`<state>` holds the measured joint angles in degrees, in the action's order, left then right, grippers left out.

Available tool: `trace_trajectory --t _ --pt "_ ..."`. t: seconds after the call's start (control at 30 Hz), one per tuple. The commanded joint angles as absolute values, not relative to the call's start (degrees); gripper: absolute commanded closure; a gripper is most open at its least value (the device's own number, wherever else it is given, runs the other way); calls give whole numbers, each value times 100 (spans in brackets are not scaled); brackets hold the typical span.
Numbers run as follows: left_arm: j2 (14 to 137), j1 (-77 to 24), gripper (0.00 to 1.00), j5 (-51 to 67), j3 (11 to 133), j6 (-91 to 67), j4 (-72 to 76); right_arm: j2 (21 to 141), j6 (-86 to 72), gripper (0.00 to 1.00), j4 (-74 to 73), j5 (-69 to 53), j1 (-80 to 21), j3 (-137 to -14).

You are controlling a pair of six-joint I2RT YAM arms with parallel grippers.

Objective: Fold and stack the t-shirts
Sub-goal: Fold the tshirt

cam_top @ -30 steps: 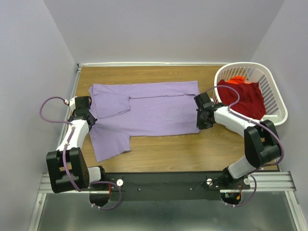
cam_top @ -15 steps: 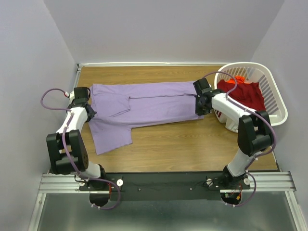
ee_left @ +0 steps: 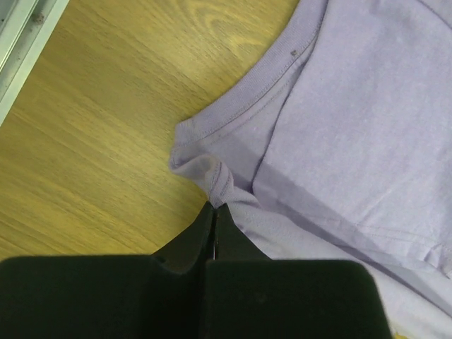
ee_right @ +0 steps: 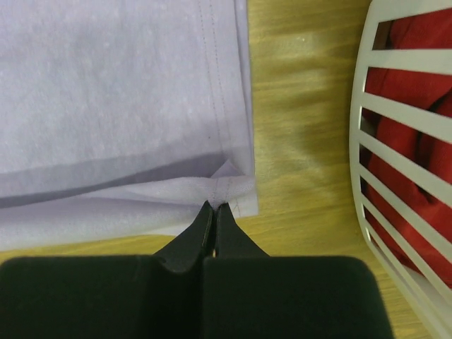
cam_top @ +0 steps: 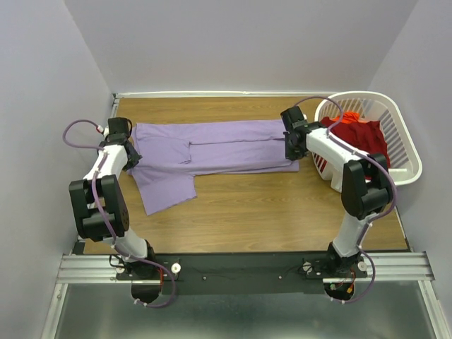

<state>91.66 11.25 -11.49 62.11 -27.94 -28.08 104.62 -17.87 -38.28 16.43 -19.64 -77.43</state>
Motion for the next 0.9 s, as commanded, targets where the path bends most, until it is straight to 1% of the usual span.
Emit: trace_trajectory --t 0.0,0.37,0.87 --pt "9342 1204 100 -1134 6363 -2698 -2865 10661 -1670 100 -3929 1977 -1916 -8050" --pt "9510 1213 100 -1099 6609 -2707 -2865 11021 -1617 99 -3929 2039 -1898 -8420" --pt "9694 1345 100 -1011 6759 -2769 -2751 11232 -1617 100 -3797 2083 -1776 -8437"
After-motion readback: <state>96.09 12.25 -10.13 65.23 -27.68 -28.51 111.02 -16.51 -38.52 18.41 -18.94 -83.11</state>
